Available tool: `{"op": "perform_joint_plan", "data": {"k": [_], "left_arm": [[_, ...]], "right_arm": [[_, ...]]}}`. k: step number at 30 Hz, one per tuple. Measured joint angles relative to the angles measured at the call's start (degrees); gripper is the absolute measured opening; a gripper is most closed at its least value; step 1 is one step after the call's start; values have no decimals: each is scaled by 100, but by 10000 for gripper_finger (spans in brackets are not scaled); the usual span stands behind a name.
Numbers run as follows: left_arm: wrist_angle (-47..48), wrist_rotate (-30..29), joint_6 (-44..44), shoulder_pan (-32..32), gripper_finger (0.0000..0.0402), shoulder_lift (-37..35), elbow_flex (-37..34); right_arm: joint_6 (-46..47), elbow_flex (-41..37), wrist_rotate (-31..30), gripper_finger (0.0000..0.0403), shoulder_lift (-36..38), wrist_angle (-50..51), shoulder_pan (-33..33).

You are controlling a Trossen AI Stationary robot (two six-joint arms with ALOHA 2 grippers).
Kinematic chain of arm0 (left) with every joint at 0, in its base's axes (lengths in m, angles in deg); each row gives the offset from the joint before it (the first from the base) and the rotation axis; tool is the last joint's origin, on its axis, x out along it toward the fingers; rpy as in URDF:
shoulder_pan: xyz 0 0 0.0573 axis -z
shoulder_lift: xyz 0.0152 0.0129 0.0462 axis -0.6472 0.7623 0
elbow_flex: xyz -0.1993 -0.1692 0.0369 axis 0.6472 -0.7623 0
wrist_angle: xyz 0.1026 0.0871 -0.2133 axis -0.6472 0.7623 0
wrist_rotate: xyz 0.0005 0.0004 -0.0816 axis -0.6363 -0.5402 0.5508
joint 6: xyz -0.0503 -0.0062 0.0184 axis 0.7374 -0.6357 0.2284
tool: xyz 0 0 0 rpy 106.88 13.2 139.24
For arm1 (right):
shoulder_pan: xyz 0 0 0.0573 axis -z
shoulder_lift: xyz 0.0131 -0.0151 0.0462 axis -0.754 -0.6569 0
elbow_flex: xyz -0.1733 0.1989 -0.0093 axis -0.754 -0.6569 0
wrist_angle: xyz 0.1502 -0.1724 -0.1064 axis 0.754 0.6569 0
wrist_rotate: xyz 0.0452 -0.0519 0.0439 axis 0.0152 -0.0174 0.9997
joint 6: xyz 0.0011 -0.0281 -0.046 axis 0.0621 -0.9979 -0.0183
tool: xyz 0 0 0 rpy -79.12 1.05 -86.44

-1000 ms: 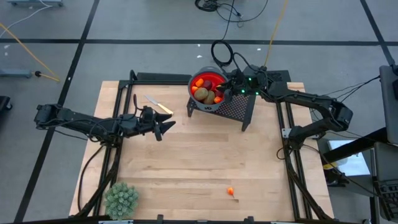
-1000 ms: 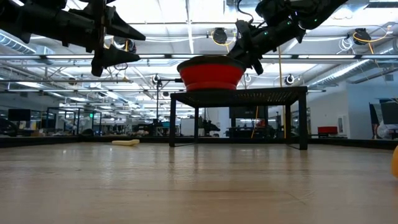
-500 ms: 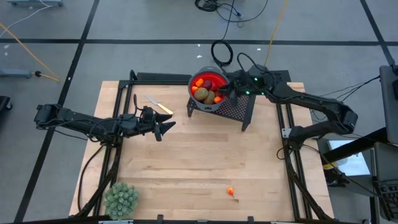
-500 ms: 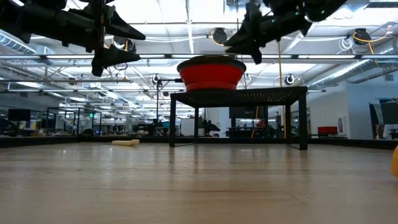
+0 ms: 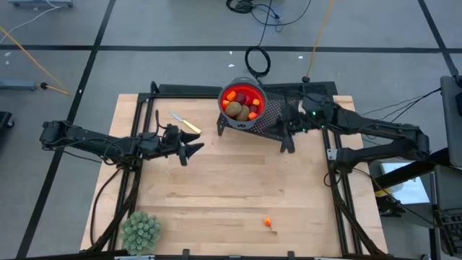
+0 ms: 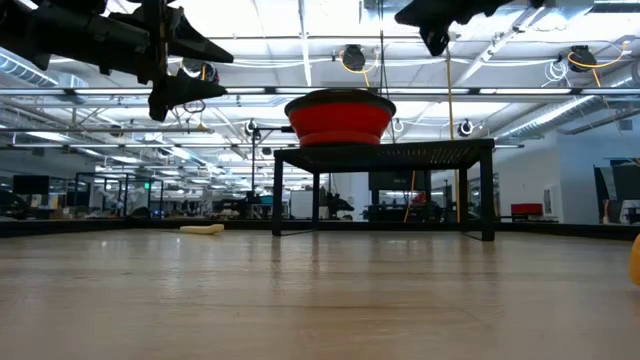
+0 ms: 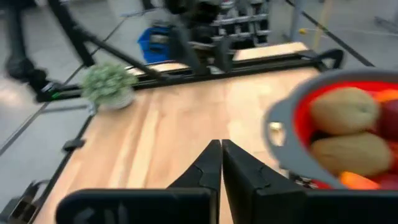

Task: Pick & Place Fruit
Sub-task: Put the pear into the strainer bowl on the shelf

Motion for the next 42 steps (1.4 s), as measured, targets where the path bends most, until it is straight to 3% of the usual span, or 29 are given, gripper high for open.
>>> {"op": "perform_joint_plan", "data": {"k": [5, 15, 26, 32, 42], "left_arm": [[284, -10, -348, 65, 255, -233, 5], [1689, -22, -916, 189, 255, -1470, 7], [2945, -22, -1302, 389, 255, -2451, 4], [3073, -15, -1727, 553, 255, -2868, 4], [3110, 192, -1907, 937, 255, -3042, 4]], "right_arm": [[-8, -175, -6, 3, 92, 11, -674], [148, -422, -350, 1, 50, 10, -1758], [460, -425, -787, 1, -509, -435, -2756], [1081, -425, -1221, 1, -960, -557, -3171], [1951, -323, -1208, 1, -1594, -513, -3701]]}}
